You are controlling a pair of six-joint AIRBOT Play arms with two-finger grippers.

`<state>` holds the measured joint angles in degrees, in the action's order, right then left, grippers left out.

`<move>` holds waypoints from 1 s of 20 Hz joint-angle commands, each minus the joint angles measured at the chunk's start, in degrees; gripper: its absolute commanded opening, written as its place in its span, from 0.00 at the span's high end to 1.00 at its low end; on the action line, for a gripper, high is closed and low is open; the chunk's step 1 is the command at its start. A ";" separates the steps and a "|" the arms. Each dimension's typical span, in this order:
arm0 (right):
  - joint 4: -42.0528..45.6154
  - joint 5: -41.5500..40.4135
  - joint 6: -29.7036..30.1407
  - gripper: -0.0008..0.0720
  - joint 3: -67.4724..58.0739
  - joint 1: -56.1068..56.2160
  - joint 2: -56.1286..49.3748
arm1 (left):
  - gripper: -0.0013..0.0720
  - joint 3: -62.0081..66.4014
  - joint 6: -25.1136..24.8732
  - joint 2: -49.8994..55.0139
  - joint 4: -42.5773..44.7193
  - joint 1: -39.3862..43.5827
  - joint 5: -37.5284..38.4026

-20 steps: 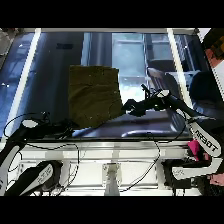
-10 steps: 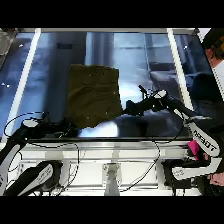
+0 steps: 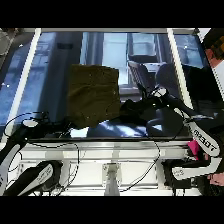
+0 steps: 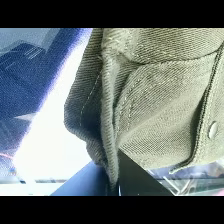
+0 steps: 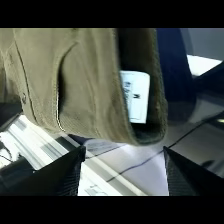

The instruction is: Fold the clothes and pants, and hang the long-sleeved shirts on hangers.

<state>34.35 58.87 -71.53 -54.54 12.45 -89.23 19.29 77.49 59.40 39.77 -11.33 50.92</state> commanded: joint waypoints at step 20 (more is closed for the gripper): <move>1.53 4.83 0.20 0.96 -5.31 6.01 -5.20 | 0.95 1.51 -6.62 0.00 -4.90 -0.04 -1.42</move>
<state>37.85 63.22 -71.20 -59.81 18.55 -94.48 19.77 72.95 59.40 35.55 -11.35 49.93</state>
